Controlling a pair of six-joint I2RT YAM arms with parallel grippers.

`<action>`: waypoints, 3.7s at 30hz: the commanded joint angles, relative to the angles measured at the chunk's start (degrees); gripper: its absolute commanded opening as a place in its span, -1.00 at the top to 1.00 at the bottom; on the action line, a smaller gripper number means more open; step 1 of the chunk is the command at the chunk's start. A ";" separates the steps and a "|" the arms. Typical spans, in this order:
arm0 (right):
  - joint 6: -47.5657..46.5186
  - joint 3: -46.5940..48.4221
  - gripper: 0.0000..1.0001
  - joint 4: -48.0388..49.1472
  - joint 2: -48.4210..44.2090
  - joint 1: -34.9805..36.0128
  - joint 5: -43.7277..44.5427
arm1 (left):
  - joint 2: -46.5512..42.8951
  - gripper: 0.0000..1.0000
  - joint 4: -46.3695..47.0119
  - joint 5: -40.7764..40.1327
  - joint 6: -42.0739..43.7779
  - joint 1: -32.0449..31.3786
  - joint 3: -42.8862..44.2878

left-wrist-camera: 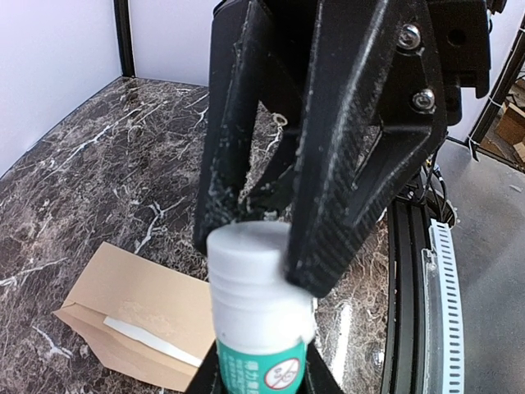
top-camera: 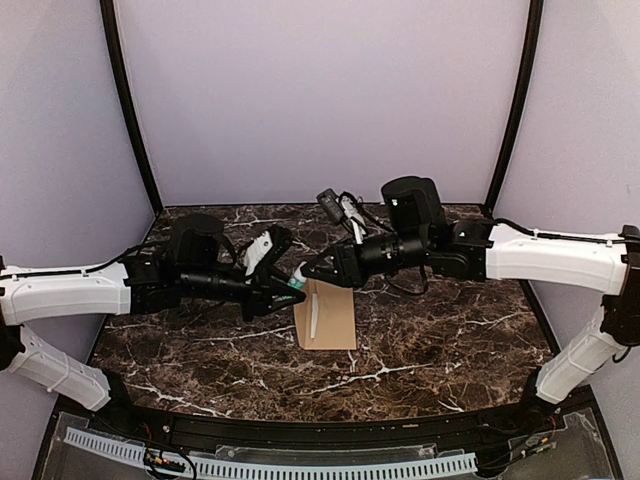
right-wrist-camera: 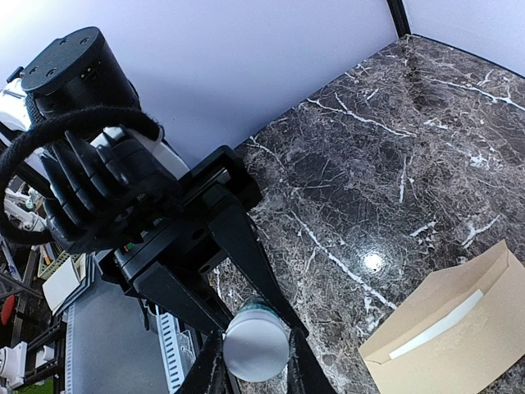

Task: Place the letter into the envelope and seal it
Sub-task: Open the solid glue cap from the solid glue, then place the solid glue cap at the center of the board, then unscrew the solid glue.

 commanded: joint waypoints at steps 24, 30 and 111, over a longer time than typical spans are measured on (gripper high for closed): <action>-1.60 -4.66 0.81 -4.13 -11.79 -4.87 16.74 | -1.45 1.00 -2.23 -6.66 -3.28 1.01 1.45; -1.24 -12.90 0.79 -5.28 -13.06 -6.00 29.16 | -5.32 1.00 6.15 -8.37 -21.20 12.08 -0.69; 10.32 -1.32 -0.07 33.02 4.77 3.30 -9.14 | 2.26 0.98 60.38 13.59 -44.48 6.01 -4.69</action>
